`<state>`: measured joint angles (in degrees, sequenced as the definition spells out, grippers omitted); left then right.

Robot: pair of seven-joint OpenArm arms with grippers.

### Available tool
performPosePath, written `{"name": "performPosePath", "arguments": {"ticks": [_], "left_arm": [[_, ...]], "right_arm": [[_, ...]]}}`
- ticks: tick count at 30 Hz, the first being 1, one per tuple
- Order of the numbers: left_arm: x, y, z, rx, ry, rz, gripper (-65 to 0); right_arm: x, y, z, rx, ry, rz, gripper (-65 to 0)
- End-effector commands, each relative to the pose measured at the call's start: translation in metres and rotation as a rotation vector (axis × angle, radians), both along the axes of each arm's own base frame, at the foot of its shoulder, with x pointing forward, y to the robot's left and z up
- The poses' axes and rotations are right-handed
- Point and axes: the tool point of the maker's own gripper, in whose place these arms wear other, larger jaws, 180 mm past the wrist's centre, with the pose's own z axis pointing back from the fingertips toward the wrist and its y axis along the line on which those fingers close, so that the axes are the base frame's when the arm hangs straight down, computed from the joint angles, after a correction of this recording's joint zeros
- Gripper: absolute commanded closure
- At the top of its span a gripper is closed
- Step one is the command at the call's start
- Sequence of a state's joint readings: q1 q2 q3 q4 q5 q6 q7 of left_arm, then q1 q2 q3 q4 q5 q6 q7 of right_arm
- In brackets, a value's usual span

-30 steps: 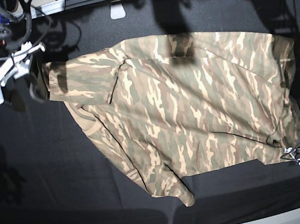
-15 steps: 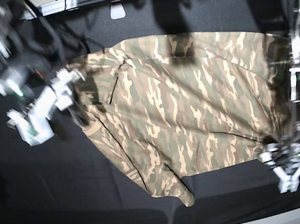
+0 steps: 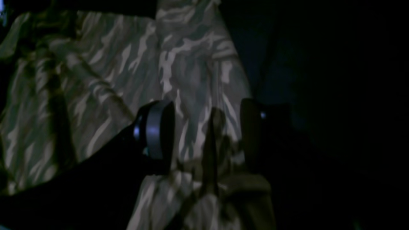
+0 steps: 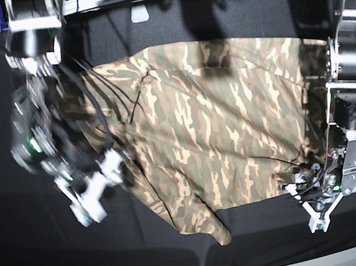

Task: Layout the t-shirt on the table in an organized manner, then fold the t-shirt properly
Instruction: 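Lower the right gripper onto the shirt's hem edge and grasp it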

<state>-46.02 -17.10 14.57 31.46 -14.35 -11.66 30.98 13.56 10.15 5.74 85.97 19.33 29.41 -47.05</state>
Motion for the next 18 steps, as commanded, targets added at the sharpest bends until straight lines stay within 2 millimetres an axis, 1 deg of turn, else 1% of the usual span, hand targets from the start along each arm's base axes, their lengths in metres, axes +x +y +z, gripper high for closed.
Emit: {"name": "performPosePath", "arguments": {"ticks": [1,6,7,11,15,18], "left_arm": [[0.017,0.002,0.028,-0.014,-0.07,0.009,-18.3],[0.008,0.001,0.013,-0.016,-0.043,0.009,-18.3],[0.004,0.001,0.007,-0.016,-0.033,0.009,-18.3],[-0.009,0.001,-0.012,-0.015,-0.007,0.008,-18.3],[-0.02,0.0,-0.028,-0.021,-0.002,0.006,-18.3],[-0.024,0.0,-0.033,-0.022,0.002,0.006,-18.3]], "right_arm": [[0.019,0.006,0.022,0.018,-0.068,0.001,-31.8],[0.055,0.023,0.017,-0.041,-0.035,-0.01,-31.8],[0.062,0.023,0.015,-0.059,-0.026,-0.021,-31.8],[0.086,0.006,0.01,-0.11,-0.002,-0.13,-31.6],[0.092,0.003,-0.002,-0.127,0.037,-0.146,-31.6],[0.091,0.004,-0.016,-0.115,0.056,-0.145,-31.4]]}}
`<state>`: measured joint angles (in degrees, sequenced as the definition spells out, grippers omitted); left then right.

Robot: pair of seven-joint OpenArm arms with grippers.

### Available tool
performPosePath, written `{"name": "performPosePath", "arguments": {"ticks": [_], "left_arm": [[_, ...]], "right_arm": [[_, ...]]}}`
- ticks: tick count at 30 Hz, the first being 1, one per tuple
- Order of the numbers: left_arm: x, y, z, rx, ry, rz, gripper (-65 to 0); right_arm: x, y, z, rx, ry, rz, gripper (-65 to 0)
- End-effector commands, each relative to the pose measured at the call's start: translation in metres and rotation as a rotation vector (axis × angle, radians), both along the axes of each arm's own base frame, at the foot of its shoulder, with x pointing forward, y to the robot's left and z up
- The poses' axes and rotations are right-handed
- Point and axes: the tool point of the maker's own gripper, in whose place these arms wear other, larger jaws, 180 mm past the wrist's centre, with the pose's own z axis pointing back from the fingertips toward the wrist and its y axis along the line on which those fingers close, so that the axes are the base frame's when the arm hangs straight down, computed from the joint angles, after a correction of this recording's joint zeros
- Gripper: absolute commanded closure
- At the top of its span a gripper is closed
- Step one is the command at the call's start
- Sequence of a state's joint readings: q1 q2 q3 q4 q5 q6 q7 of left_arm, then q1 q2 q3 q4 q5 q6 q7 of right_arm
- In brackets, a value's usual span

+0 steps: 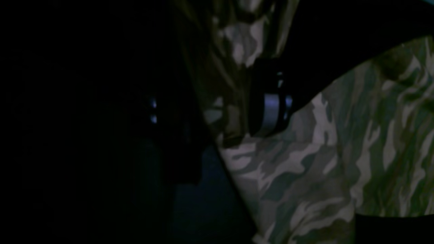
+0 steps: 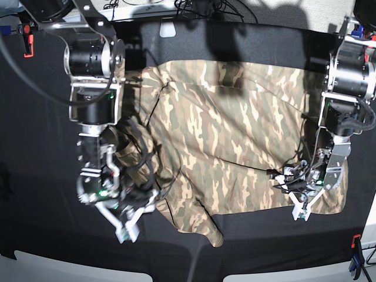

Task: Layout the t-shirt on the table in an organized manner, then fold the t-shirt properly
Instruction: 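Lower the right gripper onto the shirt's hem edge and grasp it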

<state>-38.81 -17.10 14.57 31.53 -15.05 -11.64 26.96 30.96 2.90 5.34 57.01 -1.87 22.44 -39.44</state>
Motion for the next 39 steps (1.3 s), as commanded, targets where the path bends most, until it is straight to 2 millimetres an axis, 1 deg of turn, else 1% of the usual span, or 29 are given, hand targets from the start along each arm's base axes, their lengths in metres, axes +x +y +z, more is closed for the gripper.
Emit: {"name": "performPosePath", "arguments": {"ticks": [1,6,9,12,15,17,19,20,22,24,27,29,31,34,39], "left_arm": [[0.016,0.003,0.021,0.001,-0.053,0.006,-18.3],[0.016,0.003,0.021,0.001,-0.054,0.005,-18.3],[0.016,0.003,0.021,0.002,-0.053,0.006,-18.3],[0.016,0.003,0.021,0.001,-0.054,0.005,-18.3],[0.017,0.003,0.022,0.0,-0.059,0.005,-18.3],[0.017,0.003,0.022,0.0,-0.061,0.005,-18.3],[0.017,0.003,0.022,0.0,-0.061,0.005,-18.3],[0.017,0.003,0.022,0.0,-0.061,0.005,-18.3],[0.017,0.003,0.022,0.0,-0.061,0.005,-18.3],[0.017,0.003,0.022,0.0,-0.062,0.005,-18.3],[0.017,0.003,0.022,0.0,-0.062,0.005,-18.3],[0.017,0.003,0.022,0.0,-0.061,0.005,-18.3],[0.016,0.003,0.022,0.0,-0.056,0.005,-18.3],[0.016,0.002,0.022,-0.001,-0.044,0.004,-18.3],[0.022,-0.004,0.034,-0.009,-0.078,-0.008,-18.3]], "right_arm": [[0.016,0.0,0.021,0.012,-0.06,-0.005,-31.4],[0.007,0.014,-0.011,0.053,0.011,-0.021,-31.3],[0.005,0.016,-0.02,0.065,0.021,-0.03,-30.6],[0.007,0.008,-0.022,0.025,0.014,-0.053,-26.0],[0.007,0.007,-0.022,0.019,0.015,-0.052,-21.8],[0.006,0.006,-0.023,0.013,0.017,-0.053,-14.4],[0.006,0.002,-0.024,-0.013,0.018,-0.05,-4.0],[0.006,0.0,-0.025,-0.032,0.019,-0.051,0.0],[0.005,-0.005,-0.026,-0.054,0.024,-0.054,0.0],[0.006,-0.005,-0.025,-0.052,0.019,-0.053,0.0],[0.008,-0.011,-0.022,-0.058,0.007,-0.059,0.0],[0.01,-0.019,-0.02,-0.078,0.002,-0.064,0.0],[0.012,-0.032,-0.017,-0.103,-0.003,-0.076,0.0],[0.014,-0.059,-0.012,-0.139,-0.01,-0.102,0.0],[0.012,-0.106,-0.005,-0.202,-0.015,-0.151,0.0]]}}
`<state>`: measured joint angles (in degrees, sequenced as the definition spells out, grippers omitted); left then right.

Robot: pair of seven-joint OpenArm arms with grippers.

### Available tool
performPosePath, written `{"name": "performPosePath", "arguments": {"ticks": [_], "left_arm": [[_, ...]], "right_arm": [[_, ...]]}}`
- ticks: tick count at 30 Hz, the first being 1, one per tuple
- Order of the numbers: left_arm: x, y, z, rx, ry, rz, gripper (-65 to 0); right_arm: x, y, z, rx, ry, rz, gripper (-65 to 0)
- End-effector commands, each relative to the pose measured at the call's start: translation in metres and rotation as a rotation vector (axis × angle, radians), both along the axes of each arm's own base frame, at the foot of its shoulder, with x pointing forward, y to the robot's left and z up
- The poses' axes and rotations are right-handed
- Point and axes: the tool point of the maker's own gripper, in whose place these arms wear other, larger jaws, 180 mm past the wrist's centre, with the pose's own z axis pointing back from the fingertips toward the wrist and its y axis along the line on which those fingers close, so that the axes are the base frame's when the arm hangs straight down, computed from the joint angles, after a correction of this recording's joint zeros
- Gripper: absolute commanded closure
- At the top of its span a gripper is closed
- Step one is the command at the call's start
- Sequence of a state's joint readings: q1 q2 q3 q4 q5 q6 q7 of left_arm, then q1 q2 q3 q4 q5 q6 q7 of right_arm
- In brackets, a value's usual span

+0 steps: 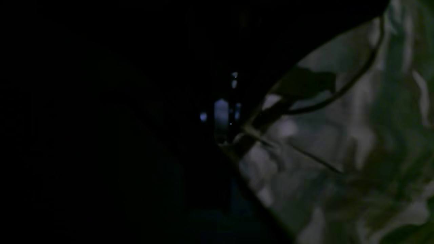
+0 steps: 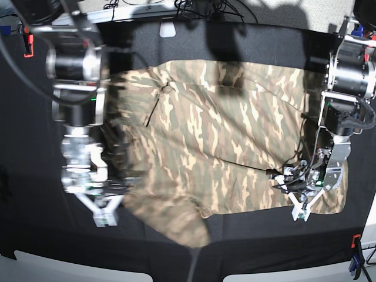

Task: Layout the t-shirt on the table in an organized manner, then fold the t-shirt properly
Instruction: 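Lower the right gripper onto the shirt's hem edge and grasp it, then lift both grippers and move them toward the shirt's collar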

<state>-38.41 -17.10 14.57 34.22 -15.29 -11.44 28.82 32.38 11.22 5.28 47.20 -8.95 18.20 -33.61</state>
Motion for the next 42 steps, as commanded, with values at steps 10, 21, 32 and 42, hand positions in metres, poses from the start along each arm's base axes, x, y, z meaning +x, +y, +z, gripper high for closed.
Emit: {"name": "performPosePath", "arguments": {"ticks": [10,21,32,42], "left_arm": [[0.028,-0.013,0.043,-0.04,-0.108,-0.015,-18.3],[0.028,-0.013,0.044,-0.04,-0.109,-0.015,-18.3],[0.025,-0.02,0.043,-0.039,-0.095,-0.067,-18.3],[0.026,-0.026,0.104,0.024,-0.214,-0.22,-18.3]], "right_arm": [[0.009,-0.072,0.039,-0.099,-0.067,-0.073,0.0],[0.009,-0.131,0.073,-0.156,-0.096,-0.227,0.0],[0.026,-0.033,0.059,0.136,-0.095,-0.06,0.0],[0.024,0.039,0.1,0.235,-0.19,0.261,0.0]]}}
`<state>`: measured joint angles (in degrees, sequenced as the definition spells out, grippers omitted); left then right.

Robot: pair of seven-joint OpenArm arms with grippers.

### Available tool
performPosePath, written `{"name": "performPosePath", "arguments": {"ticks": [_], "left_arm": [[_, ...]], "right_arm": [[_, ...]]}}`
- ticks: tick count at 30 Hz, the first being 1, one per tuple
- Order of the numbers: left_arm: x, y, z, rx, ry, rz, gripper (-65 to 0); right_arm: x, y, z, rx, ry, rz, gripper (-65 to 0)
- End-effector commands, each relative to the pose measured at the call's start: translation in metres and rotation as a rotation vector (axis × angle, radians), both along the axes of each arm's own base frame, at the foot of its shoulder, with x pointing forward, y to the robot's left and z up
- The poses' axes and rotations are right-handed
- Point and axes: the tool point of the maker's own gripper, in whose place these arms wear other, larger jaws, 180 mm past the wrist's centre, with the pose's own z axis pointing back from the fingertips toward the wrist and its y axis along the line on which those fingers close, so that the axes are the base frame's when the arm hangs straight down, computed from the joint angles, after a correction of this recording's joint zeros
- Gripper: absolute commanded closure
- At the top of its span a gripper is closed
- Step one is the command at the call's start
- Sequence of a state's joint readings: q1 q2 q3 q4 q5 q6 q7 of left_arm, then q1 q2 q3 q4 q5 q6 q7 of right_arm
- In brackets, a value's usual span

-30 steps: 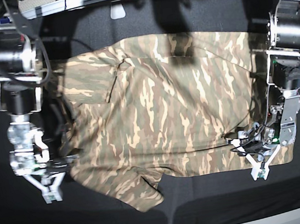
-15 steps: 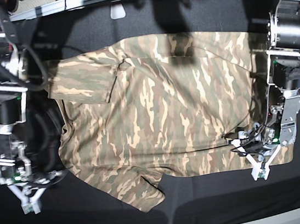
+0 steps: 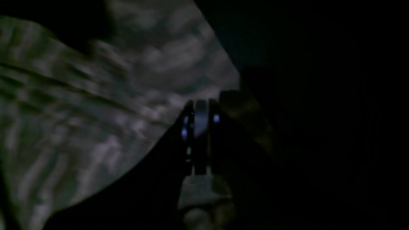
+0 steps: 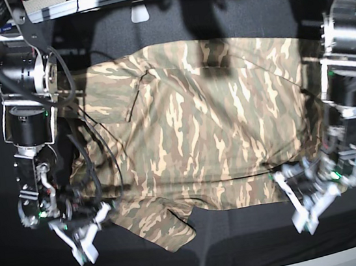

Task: Layout the t-shirt on the table in an organized manner, then fold the t-shirt properly
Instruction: 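Lift both grippers and move them toward the shirt's collar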

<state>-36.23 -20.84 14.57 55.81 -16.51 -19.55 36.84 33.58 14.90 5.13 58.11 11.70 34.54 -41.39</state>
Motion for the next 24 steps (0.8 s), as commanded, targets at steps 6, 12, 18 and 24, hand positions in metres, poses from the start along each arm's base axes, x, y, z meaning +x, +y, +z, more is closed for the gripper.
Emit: {"name": "performPosePath", "arguments": {"ticks": [6,12,18,24], "left_arm": [[-0.033,0.012,0.021,0.079,-0.097,-0.061,-18.3],[-0.091,-0.01,0.022,0.076,-0.131,-0.171,-18.3],[-0.138,-0.042,0.026,0.066,-0.13,-0.26,-18.3],[-0.17,-0.042,0.009,0.078,-0.044,-0.231,-18.3]], "right_arm": [[-0.015,0.01,0.039,-0.044,-0.164,0.044,0.0],[-0.067,0.027,0.049,-0.137,-0.224,0.108,0.0],[-0.133,0.049,0.051,-0.23,-0.212,0.223,0.0],[-0.17,0.068,0.035,-0.193,-0.162,0.305,-12.3]]}}
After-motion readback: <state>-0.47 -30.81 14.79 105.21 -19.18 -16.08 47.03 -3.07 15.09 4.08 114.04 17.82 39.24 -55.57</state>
